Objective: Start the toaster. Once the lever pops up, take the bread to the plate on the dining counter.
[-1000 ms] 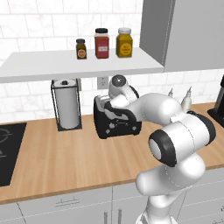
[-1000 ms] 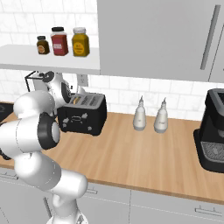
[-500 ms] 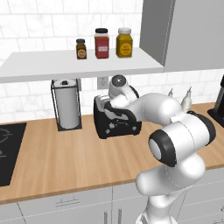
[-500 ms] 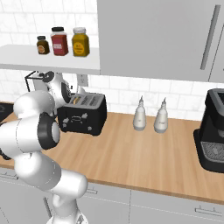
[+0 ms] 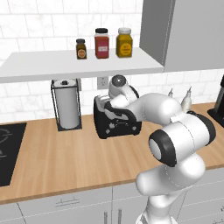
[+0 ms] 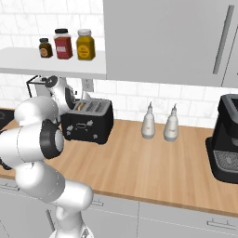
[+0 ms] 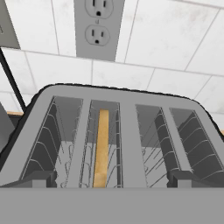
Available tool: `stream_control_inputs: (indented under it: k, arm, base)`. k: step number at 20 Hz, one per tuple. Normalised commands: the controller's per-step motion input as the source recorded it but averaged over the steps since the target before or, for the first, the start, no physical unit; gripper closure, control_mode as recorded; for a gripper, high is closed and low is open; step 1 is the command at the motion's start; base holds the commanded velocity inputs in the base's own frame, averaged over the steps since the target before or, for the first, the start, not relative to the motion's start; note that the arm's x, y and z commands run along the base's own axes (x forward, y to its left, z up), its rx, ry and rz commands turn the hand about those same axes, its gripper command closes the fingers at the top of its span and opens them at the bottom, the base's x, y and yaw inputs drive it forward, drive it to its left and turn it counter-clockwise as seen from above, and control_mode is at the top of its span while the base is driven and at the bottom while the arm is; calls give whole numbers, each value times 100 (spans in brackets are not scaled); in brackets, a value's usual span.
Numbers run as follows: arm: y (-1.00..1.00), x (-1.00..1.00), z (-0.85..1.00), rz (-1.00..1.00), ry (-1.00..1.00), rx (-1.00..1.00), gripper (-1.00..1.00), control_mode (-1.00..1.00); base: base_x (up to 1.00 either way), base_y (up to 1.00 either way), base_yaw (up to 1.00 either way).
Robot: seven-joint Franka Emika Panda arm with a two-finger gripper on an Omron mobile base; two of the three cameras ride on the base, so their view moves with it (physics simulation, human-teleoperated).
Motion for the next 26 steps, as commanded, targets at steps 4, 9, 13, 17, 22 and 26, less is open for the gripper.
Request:
stream_control_inputs:
  k: [4, 9, 13, 17, 22, 26]
  arm:
    - [0, 0, 0, 0, 0, 0, -100, -100]
    - [0, 0, 0, 0, 0, 0, -100, -100]
    - [0, 0, 0, 0, 0, 0, -100, -100]
    - [0, 0, 0, 0, 0, 0, -100, -100]
    - [0, 0, 0, 0, 0, 0, -100, -100]
    - [0, 0, 0, 0, 0, 0, -100, -100]
  base:
    - [0, 0, 0]
    - [0, 0, 0]
    - [0, 0, 0]
    - [0, 0, 0]
    - [0, 0, 0]
    - [0, 0, 0]
